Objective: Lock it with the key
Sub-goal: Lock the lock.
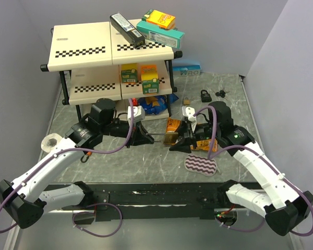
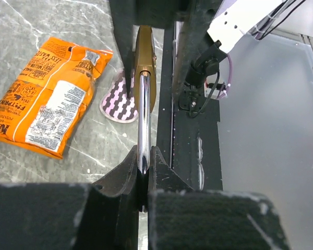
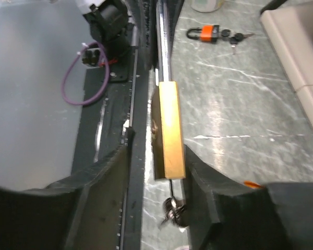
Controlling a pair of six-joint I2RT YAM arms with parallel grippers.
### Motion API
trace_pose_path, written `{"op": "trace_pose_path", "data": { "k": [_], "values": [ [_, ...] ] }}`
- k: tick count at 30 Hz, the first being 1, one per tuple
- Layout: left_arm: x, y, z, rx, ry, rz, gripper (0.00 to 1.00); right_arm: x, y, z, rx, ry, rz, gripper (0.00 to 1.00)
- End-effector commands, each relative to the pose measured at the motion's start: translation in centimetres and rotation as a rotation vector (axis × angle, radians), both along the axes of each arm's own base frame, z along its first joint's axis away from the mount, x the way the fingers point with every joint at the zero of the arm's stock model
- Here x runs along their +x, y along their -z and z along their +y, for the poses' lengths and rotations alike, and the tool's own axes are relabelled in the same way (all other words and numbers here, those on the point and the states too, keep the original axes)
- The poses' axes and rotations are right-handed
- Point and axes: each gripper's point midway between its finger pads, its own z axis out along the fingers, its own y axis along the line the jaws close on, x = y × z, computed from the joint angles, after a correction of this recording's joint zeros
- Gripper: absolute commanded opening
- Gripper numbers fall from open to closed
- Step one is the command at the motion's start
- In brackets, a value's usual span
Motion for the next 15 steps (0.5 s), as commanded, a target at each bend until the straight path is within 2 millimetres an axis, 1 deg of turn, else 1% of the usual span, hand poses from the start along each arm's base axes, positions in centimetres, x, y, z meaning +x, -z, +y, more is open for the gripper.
{"op": "trace_pose_path", "data": {
  "k": [1,2,3,4,6,7,9,13,15],
  "values": [
    [-0.7,-5.4,-0.2,-0.143,0.042,-0.122,0.01,-0.7,-1.9,0.9,0.048,-0.069,-0.058,0.45],
    [-0.7,-5.4,-0.2,-0.145,0.042,-0.124,0.01,-0.8,-1.8,1.0,0.045,-0.076,-0.056,0.37],
    [-0.7,-5.5,-0.2,-0.147,0.040,-0.125,0.01,-1.0,-1.9,1.1,0.045,-0.086,-0.055,0.33],
    [-0.9,-5.7,-0.2,-0.153,0.038,-0.099,0.01,-1.2,-1.8,1.1,0.041,-0.089,-0.047,0.26],
    [-1.0,-5.6,-0.2,-0.154,0.040,-0.084,0.01,-1.3,-1.9,1.2,0.044,-0.097,-0.047,0.19],
    [-1.1,-5.5,-0.3,-0.153,0.044,-0.078,0.01,-1.3,-2.1,1.3,0.047,-0.097,-0.047,0.10],
    [-1.1,-5.4,-0.3,-0.153,0.045,-0.073,0.01,-1.3,-2.5,1.6,0.053,-0.098,-0.057,0.00],
    [-1.3,-5.3,-1.0,-0.173,0.051,-0.063,0.01,-1.3,-3.2,2.1,0.070,-0.104,-0.062,0.00],
    [-1.3,-5.3,-1.2,-0.179,0.050,-0.069,0.01,-1.7,-3.7,2.2,0.082,-0.133,-0.068,0.00]
  ]
}}
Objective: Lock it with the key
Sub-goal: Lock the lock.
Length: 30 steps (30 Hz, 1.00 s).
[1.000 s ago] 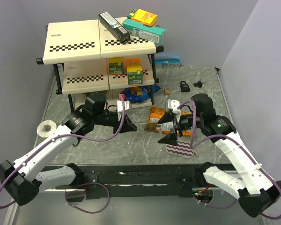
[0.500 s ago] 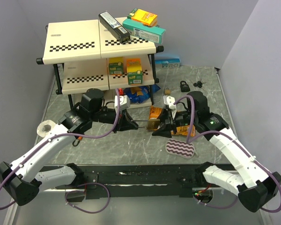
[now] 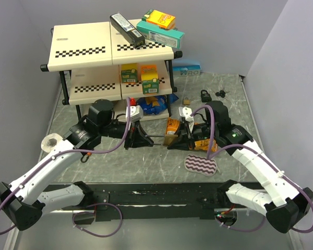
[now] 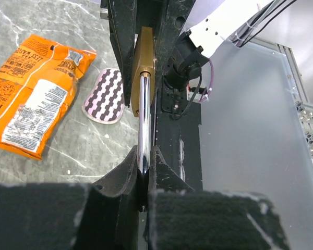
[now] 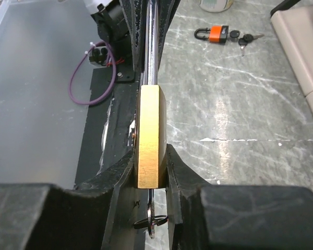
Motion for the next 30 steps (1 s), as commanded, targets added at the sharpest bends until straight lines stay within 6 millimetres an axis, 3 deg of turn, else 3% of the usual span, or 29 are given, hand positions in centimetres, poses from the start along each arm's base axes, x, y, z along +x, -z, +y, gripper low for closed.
{"op": "trace_pose_path", "data": {
  "k": [1,8,14,22,30],
  "values": [
    [-0.1,-4.4,-1.4,-0.155,0.029,-0.152,0.01,-1.4,-3.6,1.4,0.089,-0.110,-0.080,0.00],
    [-1.2,-3.5,-3.0,-0.146,0.071,-0.204,0.01,-3.3,-4.1,2.2,0.109,-0.205,-0.050,0.00],
    [-0.9,-3.2,-3.8,-0.157,0.056,-0.236,0.01,-4.2,-4.5,2.8,0.119,-0.254,-0.021,0.00],
    [-1.4,-3.3,-5.2,-0.204,0.082,-0.231,0.01,-3.4,-5.3,4.3,0.154,-0.249,-0.019,0.00],
    [-2.1,-1.8,-5.7,-0.183,0.122,-0.199,0.01,-3.1,-6.7,5.0,0.176,-0.257,-0.052,0.00]
  ]
}}
